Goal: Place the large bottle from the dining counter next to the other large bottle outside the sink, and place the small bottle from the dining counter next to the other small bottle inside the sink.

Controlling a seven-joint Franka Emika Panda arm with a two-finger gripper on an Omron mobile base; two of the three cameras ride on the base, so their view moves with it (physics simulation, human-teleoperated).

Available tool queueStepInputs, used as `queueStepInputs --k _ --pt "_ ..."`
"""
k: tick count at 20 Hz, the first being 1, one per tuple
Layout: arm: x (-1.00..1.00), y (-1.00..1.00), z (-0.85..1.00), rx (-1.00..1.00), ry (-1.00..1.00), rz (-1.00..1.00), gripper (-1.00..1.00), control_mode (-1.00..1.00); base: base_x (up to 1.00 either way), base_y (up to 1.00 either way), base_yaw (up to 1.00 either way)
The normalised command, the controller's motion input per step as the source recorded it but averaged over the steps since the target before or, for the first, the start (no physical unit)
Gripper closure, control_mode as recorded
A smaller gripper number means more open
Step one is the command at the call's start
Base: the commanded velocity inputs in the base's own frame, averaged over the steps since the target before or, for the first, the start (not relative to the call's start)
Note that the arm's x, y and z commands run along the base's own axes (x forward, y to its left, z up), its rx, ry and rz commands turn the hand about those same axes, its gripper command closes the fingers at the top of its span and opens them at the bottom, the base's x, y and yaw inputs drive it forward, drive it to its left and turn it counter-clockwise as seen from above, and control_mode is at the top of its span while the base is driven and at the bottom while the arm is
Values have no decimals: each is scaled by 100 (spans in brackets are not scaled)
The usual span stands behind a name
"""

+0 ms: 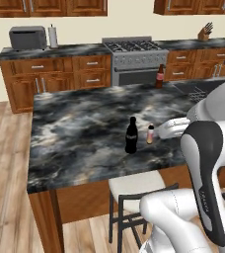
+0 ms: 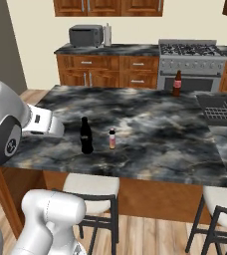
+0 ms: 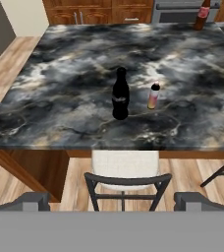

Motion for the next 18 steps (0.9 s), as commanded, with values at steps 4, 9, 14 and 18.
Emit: queueStepInputs --k 4,9,14,18 --pt "0 0 0 0 0 0 -100 100 70 14 -2" --pt "0 0 0 0 0 0 -100 100 64 15 -5" --pt "23 11 0 -4 4 -4 -100 -100 23 5 -2" --pt "47 17 -4 -6 5 -6 -100 -100 0 0 0"
